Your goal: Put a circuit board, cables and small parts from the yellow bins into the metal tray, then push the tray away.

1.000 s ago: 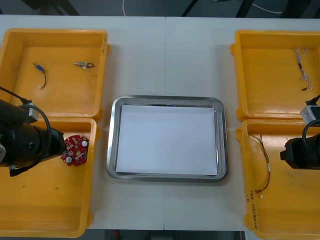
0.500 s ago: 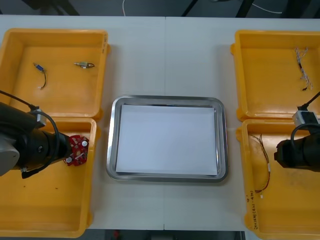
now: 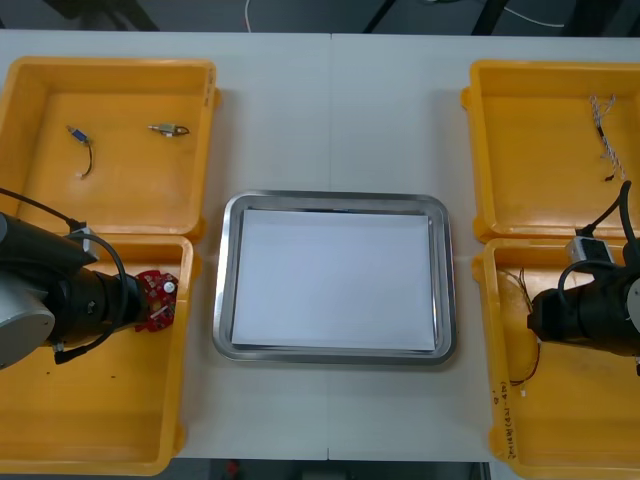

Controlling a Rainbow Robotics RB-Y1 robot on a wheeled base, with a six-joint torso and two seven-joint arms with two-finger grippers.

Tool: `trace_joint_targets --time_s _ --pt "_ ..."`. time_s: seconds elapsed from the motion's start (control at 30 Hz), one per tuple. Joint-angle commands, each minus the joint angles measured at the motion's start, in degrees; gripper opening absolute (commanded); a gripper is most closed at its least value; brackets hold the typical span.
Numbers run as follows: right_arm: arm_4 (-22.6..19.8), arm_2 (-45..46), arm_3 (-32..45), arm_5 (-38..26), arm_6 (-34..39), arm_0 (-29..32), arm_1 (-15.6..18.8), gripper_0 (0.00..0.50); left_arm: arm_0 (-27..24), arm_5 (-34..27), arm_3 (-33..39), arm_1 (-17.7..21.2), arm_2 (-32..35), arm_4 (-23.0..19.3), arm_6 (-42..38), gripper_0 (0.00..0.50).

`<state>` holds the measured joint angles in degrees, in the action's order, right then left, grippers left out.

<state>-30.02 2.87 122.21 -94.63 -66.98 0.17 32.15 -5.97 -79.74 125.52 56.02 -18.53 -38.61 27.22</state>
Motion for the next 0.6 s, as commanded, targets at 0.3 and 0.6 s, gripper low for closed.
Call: trace_joint_targets --time_s 0.3,0.6 --pt "3.0 -3.4 -1.4 6.5 1.9 3.4 -0.5 0.500 1.4 3.2 -1.1 -0.8 -4.1 2.9 -4.2 0.500" --pt "3.7 -4.1 -1.4 8.6 1.9 4.9 -0.1 0.500 1.4 4.1 -1.4 -0.8 -5.7 4.3 -5.2 0.500"
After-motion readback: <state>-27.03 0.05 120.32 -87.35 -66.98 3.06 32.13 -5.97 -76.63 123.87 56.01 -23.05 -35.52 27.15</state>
